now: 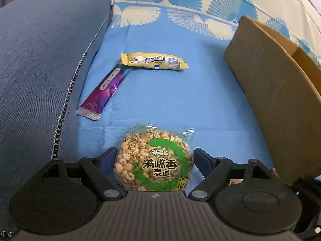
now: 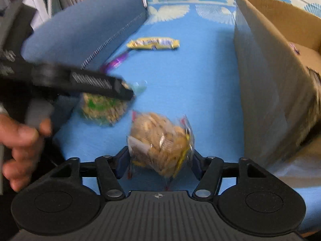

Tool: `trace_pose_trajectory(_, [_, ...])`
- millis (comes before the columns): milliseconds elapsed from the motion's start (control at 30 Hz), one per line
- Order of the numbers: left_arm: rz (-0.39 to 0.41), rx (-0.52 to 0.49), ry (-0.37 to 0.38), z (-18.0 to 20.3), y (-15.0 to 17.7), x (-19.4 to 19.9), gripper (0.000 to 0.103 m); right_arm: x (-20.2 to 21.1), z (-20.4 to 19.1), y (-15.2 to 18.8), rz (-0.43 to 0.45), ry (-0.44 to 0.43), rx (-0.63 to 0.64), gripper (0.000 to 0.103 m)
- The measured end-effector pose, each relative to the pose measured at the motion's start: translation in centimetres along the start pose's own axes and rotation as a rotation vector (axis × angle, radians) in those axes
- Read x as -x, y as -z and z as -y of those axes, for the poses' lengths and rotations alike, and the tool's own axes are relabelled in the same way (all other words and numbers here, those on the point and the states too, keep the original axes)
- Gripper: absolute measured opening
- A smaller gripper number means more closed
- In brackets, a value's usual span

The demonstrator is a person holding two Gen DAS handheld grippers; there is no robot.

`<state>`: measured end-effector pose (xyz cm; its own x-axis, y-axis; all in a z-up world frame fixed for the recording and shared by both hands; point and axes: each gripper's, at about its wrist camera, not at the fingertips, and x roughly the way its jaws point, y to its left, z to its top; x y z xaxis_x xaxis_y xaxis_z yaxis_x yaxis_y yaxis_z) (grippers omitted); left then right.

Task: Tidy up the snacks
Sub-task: 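Lift the cookie bag with the right tool while the left tool lifts the grain cake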

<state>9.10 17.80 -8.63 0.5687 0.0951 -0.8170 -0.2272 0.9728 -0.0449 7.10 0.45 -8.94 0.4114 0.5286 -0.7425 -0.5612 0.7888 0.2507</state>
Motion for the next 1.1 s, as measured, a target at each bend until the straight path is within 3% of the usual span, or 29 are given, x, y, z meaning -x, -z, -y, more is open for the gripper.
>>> trace_pose_trajectory(100, [-0.006,-0.025,-0.021,0.4,0.2,-0.3,0.087,0.1,-0.2,-0.1,0.015,-0.005,0.014,0.075])
trace_pose_trajectory(733, [-0.017,-0.024,-0.013,0.5,0.2,-0.3,0.088,-0.7,0.2,0.5,0.006,0.023,0.029,0.074])
trace_pose_trajectory(867, [-0.018,-0.019,-0.008,0.4,0.2,-0.2,0.088,-0.6,0.2,0.6,0.014,0.027,0.034,0.064])
trace_pose_trajectory(1100, [0.023,-0.004,0.007,0.2,0.3,0.4,0.085,0.2,0.0,0.8,0.061,0.032,0.050,0.057])
